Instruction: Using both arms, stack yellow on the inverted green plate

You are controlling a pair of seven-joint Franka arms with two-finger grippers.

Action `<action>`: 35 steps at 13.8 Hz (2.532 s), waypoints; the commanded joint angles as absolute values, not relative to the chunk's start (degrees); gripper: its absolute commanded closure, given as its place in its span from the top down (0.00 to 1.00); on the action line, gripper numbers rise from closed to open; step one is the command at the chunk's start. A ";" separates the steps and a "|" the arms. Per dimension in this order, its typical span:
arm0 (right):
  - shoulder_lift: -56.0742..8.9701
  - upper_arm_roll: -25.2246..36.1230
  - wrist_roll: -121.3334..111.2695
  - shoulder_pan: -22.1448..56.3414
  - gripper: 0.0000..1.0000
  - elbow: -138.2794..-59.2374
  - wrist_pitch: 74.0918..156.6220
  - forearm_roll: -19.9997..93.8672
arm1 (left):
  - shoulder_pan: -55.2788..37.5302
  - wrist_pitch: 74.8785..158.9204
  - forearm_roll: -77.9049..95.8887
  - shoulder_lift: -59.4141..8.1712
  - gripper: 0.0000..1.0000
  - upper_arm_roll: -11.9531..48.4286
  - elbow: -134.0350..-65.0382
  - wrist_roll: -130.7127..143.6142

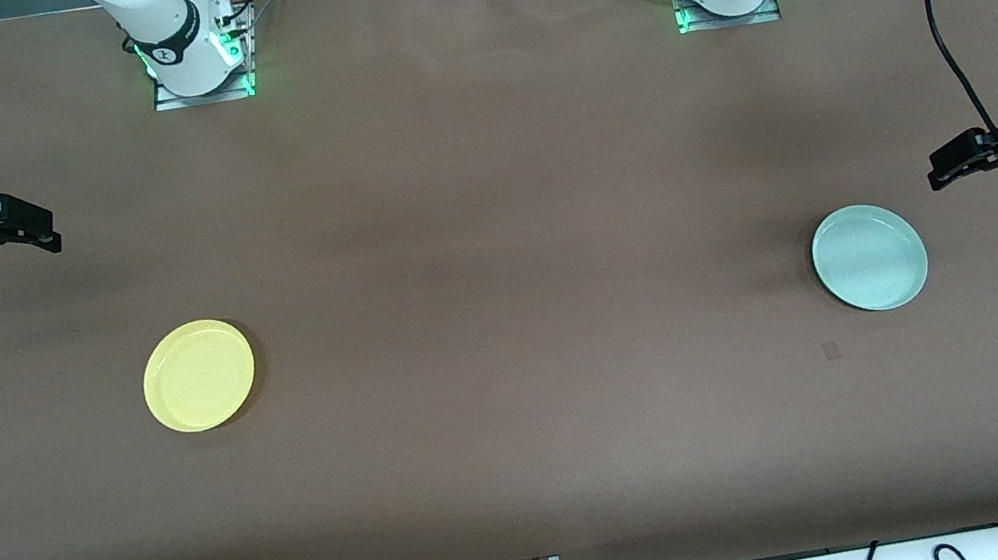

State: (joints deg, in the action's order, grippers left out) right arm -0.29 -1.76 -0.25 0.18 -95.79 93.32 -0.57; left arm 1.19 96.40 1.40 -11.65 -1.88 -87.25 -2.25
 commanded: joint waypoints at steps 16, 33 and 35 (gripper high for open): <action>-0.62 -0.53 -0.35 0.26 1.00 -94.66 89.67 -0.88 | 4.64 97.55 2.46 -14.05 1.00 -2.90 -88.68 -7.36; 0.00 -0.35 -0.35 0.96 1.00 -94.31 88.95 0.53 | 20.03 116.98 21.15 -39.27 1.00 -2.81 -89.56 -40.75; 0.00 -1.67 -0.26 1.32 1.00 -93.52 88.95 0.18 | 20.74 118.47 23.02 -40.69 1.00 -2.81 -89.56 -43.14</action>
State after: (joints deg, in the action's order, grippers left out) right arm -0.29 -0.79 -0.34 0.71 -95.06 90.07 0.01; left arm 19.61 117.37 20.48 -39.53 -3.18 -90.37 -39.01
